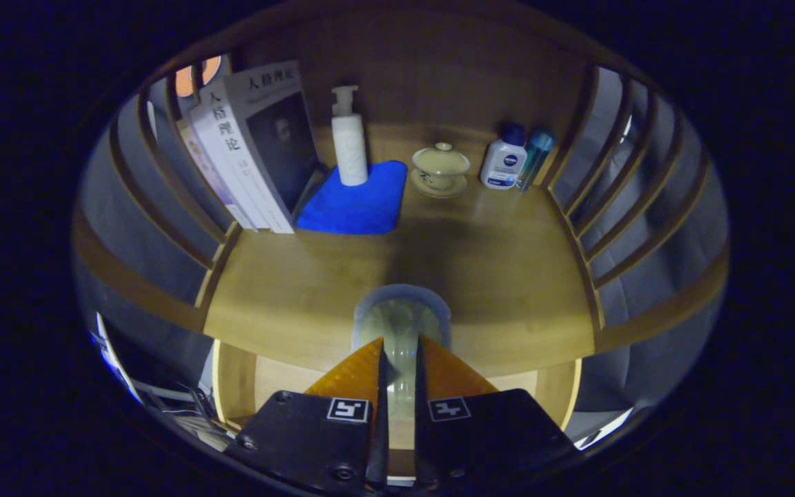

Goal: Pull open the drawer, take out the items inside it, and place them on the countertop above the cabinet.

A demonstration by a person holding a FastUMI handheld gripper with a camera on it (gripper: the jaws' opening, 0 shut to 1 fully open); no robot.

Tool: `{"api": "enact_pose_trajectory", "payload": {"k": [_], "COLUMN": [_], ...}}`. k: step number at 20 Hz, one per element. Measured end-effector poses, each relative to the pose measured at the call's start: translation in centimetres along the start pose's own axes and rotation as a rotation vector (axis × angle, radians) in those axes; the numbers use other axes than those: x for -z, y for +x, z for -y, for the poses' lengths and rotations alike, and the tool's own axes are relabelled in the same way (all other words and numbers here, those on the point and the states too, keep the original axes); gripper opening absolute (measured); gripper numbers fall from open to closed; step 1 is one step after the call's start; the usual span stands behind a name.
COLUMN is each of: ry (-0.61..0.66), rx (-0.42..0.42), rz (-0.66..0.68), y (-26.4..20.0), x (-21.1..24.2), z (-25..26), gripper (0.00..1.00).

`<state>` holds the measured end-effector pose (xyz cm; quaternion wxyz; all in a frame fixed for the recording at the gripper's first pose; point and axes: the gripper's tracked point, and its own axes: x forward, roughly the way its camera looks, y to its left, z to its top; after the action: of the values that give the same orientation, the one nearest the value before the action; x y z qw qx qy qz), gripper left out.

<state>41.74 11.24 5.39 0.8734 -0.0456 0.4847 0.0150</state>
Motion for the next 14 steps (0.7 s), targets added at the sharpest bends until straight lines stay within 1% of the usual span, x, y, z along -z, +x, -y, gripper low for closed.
{"api": "enact_pose_trajectory", "payload": {"k": [2, 4, 9, 13, 14], "ry": [-0.001, -0.028, -0.024, -0.040, -0.053], "rx": [0.017, 0.034, 0.000, -0.009, 0.006], "rz": [-0.020, -0.071, -0.184, -0.141, -0.132], "y": [0.9, 1.9, 4.4, 4.8, 4.9], "x": [-1.5, -1.6, -0.4, -0.8, -0.8], "z": [0.7, 1.2, 1.3, 1.2, 1.5], "gripper": [0.18, 0.18, 0.18, 0.23, 0.25]}}
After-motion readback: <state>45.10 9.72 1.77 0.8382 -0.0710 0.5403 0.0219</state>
